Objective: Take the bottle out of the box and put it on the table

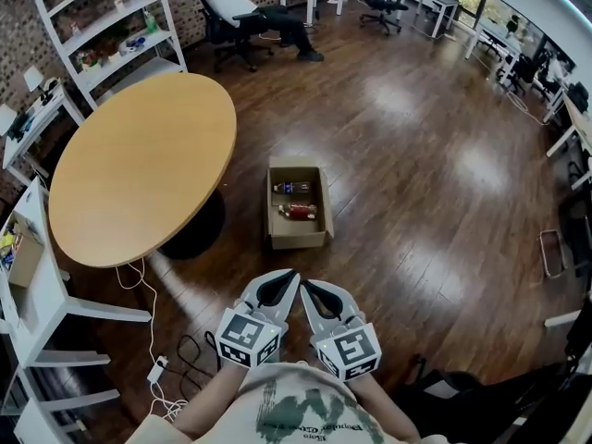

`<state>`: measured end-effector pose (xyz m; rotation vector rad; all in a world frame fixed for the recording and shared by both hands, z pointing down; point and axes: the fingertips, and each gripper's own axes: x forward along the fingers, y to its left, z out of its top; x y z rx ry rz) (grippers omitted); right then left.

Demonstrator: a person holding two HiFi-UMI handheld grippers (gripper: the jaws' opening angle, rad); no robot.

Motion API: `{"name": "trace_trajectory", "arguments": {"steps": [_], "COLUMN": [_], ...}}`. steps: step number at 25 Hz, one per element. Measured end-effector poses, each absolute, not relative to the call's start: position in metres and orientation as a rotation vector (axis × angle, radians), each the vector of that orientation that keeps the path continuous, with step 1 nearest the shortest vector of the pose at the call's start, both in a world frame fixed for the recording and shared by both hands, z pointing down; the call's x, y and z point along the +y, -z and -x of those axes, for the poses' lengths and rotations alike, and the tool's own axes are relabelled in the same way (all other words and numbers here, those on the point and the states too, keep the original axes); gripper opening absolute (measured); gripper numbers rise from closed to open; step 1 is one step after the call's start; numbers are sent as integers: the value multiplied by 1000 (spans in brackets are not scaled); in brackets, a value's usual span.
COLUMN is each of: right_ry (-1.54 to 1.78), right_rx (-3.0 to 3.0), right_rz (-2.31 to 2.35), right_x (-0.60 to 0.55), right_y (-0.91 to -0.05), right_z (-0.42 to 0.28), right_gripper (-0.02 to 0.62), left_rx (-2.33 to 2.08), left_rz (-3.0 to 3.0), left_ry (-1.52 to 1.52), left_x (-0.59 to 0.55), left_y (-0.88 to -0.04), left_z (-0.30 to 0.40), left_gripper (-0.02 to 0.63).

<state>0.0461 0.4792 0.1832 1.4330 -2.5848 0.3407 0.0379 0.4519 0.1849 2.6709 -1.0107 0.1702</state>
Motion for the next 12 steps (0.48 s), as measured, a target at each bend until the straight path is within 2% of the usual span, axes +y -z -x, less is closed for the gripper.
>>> {"name": "trace_trajectory", "arguments": {"steps": [12], "right_ry": [-414], "right_rx": [-2514], "right_rz": [-1477], "right_x": [346], "right_y": [-193], "right_z": [-30], "right_gripper": [3], "left_rx": [-945], "left_rz": [-2643], "left_ry": [-168], "left_x": [325], "left_y": [-194], "left_z": [-13], "left_gripper": [-6]}}
